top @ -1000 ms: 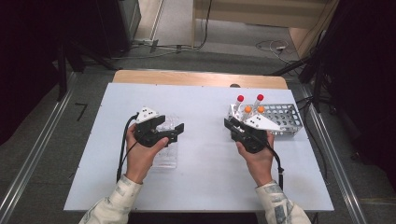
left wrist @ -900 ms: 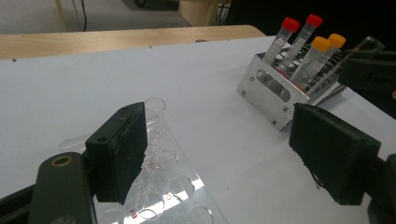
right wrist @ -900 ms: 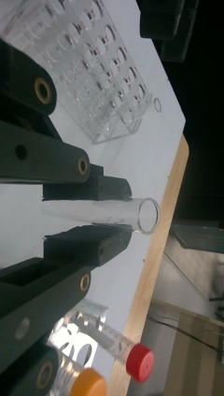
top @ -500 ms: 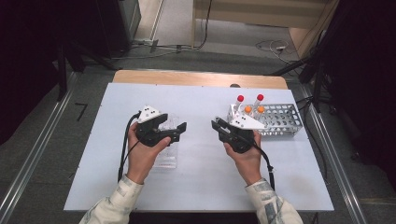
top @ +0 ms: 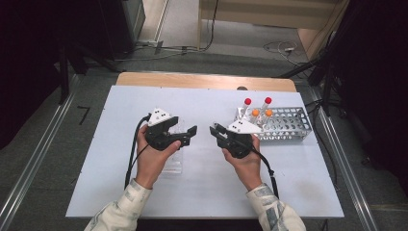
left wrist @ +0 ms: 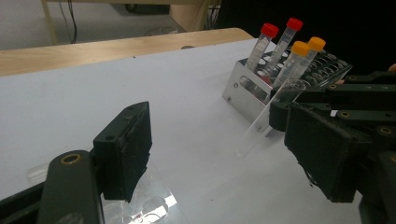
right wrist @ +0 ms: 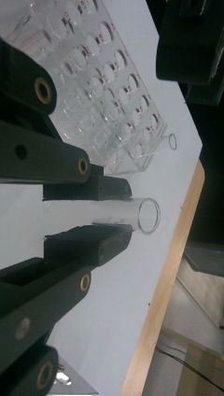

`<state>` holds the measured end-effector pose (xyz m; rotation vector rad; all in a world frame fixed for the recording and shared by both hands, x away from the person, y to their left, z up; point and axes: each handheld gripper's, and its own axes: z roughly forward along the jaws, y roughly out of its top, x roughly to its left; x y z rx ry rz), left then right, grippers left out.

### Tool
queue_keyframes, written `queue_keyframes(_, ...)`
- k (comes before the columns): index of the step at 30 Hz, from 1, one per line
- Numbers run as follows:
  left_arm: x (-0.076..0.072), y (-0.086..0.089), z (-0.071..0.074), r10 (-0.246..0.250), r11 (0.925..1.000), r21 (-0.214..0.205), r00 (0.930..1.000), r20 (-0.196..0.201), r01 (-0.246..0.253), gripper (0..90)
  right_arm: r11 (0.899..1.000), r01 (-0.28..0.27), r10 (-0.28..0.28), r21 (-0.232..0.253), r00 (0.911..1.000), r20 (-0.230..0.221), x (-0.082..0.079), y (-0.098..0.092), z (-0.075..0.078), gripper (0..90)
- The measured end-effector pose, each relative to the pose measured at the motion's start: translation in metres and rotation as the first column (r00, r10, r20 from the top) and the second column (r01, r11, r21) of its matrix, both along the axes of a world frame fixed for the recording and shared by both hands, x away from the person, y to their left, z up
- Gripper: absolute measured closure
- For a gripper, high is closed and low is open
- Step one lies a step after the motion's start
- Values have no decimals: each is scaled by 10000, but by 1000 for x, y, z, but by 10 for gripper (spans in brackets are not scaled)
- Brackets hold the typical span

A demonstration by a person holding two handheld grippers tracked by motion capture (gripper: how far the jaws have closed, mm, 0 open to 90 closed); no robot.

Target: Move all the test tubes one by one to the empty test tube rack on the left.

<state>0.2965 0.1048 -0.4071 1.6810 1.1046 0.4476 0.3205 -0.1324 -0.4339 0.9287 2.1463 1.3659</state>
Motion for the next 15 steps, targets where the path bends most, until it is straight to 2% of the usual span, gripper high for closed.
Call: queue_keyframes(15,6,-23,3,-499,9987,138,9987,42,499,389,9996,-270,270,-101,9996,-18,-1,16,-4,739)
